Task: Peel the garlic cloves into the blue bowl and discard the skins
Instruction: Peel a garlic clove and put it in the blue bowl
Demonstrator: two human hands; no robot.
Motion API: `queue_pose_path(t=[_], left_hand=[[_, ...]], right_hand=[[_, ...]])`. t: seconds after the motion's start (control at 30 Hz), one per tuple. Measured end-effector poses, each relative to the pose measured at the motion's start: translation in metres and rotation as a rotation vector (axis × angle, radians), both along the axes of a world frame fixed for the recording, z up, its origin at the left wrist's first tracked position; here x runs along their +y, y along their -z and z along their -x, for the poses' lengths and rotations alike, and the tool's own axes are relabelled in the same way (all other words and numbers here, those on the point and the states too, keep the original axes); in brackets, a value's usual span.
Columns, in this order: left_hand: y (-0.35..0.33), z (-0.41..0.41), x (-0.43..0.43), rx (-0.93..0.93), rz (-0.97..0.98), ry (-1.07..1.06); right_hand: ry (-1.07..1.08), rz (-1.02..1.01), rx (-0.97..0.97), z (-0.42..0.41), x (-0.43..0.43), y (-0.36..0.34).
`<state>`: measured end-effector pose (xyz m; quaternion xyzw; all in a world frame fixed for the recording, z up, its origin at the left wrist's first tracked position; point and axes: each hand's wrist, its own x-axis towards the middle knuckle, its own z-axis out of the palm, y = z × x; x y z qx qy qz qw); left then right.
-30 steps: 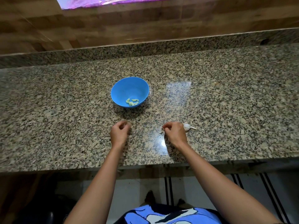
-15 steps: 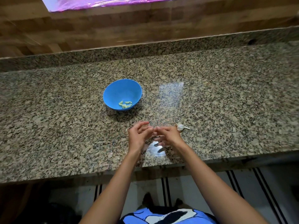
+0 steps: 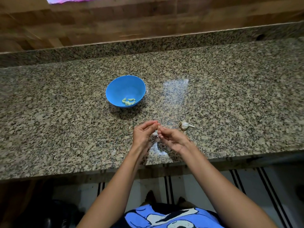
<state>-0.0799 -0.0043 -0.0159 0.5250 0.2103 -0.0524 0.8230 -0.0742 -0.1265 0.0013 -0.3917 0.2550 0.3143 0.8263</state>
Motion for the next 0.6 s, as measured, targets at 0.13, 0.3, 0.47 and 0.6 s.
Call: queue_pose_path(t=[0.13,0.3,0.47,0.6], left_hand=[[-0.001,0.0,0.0,-0.002,0.105,-0.023],[-0.005,-0.005,0.011,0.04,-0.081,0.088],[-0.008,-0.006,0.015,0.137,-0.067,0.109],[-0.007,-0.004,0.017,0.157,-0.057,0.093]], right_hand=[[0.136,-0.112,0.092,0.001,0.007,0.003],[-0.034,0.324,-0.276,-0.003,0.002,0.006],[-0.051,0.607,-0.589,-0.004,0.007,0.015],[-0.105,0.769,-0.714,-0.004,0.006,0.024]])
